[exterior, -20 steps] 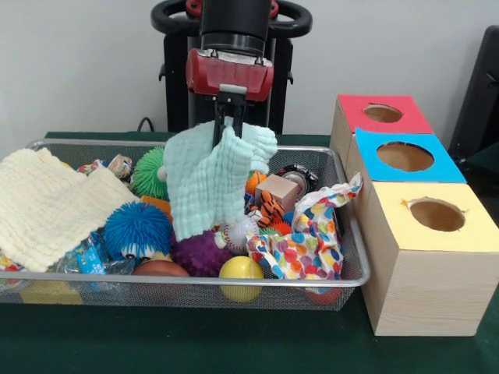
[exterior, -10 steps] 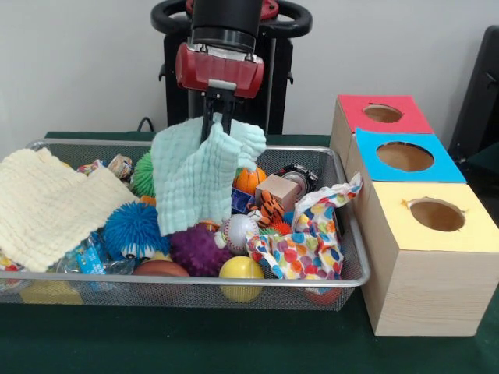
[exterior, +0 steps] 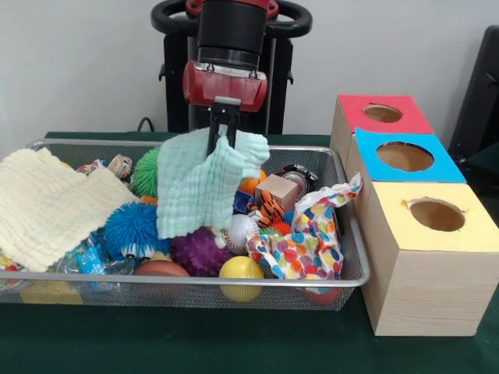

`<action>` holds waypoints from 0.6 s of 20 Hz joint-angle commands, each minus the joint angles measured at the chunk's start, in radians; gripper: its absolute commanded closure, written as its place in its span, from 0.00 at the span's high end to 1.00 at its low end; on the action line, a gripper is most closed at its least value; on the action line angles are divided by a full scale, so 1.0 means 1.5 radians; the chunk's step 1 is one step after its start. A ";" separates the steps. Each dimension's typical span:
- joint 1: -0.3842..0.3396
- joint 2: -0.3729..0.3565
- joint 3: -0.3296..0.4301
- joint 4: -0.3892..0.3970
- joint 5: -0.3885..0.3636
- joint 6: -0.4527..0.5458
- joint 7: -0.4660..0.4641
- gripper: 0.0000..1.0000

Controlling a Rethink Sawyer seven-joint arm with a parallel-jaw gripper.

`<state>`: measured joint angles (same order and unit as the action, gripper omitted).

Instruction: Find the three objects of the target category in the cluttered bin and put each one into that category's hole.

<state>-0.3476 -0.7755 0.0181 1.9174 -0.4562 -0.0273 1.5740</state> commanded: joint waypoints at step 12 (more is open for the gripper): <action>0.064 0.112 -0.101 -0.093 -0.010 0.049 0.059 0.00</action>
<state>-0.2610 -0.6370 -0.0883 1.8724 -0.4558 -0.0278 1.5740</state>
